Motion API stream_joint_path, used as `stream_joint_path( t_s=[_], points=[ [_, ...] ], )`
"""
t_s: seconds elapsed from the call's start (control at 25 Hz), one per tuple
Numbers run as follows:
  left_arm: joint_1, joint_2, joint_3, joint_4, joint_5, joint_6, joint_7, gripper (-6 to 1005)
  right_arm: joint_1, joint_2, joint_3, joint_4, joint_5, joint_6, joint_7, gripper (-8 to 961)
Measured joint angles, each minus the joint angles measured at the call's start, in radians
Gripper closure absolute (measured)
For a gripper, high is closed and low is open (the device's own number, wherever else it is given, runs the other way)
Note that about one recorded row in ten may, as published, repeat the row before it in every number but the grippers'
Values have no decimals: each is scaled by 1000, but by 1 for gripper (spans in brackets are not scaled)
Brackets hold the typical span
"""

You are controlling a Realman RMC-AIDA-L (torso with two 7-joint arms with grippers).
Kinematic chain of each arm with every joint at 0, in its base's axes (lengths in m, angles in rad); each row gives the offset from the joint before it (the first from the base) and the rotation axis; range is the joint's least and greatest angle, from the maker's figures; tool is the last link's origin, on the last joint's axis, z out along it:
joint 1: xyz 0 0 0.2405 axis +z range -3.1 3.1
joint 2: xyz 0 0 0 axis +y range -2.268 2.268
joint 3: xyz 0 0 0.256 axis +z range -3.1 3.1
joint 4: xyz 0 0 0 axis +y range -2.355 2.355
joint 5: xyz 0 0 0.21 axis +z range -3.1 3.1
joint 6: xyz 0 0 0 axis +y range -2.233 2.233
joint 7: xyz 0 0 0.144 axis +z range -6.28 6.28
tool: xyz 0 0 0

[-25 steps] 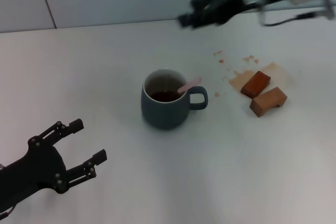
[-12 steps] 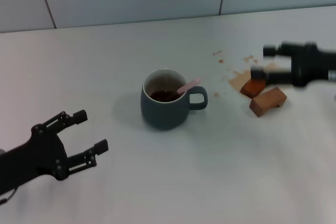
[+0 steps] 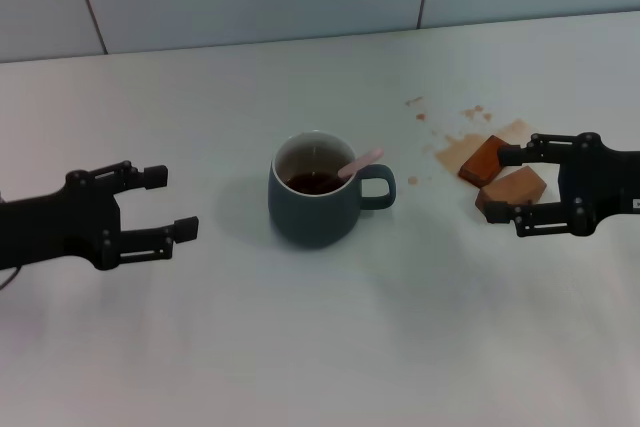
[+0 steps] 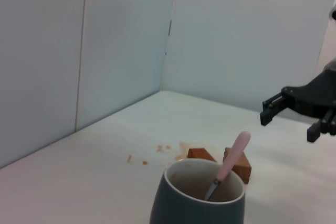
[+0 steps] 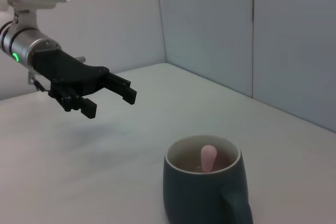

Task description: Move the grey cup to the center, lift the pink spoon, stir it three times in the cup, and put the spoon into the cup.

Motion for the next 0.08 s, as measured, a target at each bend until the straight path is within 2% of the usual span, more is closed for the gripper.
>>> stream_joint_path(
  t_s=[0.04, 0.08],
  points=[
    [-26, 11, 0, 22, 27, -6, -27, 140, 6, -3, 1, 6, 0, 1, -2, 147],
    [-26, 11, 0, 22, 27, -6, -27, 140, 6, -3, 1, 6, 0, 1, -2, 147]
  ],
)
